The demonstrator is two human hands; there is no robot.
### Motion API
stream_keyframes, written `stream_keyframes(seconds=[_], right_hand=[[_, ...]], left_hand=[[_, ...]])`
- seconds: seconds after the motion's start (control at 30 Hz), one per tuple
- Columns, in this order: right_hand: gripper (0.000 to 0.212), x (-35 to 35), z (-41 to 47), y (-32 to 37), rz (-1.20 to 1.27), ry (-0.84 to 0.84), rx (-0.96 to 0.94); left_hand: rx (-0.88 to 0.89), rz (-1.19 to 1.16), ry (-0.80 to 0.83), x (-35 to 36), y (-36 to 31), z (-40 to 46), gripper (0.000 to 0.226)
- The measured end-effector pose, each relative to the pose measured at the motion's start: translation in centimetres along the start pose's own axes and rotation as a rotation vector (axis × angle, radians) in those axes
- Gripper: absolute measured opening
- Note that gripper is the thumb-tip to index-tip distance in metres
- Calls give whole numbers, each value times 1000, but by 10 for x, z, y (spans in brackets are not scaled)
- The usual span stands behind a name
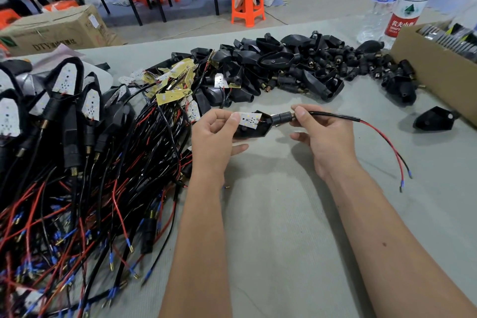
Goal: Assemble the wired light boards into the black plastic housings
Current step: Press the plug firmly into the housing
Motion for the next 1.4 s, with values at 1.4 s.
stream_keyframes(seconds=[1.4], right_hand=[[7, -8, 0, 11, 64, 72, 140]], left_hand=[[-116, -306, -144, 5, -7, -8, 19]])
Point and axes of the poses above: each hand's wrist, its own z-axis towards the middle knuckle, its own x-axis out of the palm, y = z × x, the point moved 2 cm from there along z, towards the middle knuckle, and after that the axes turned 12 degrees about -y, right-handed, at the moved point
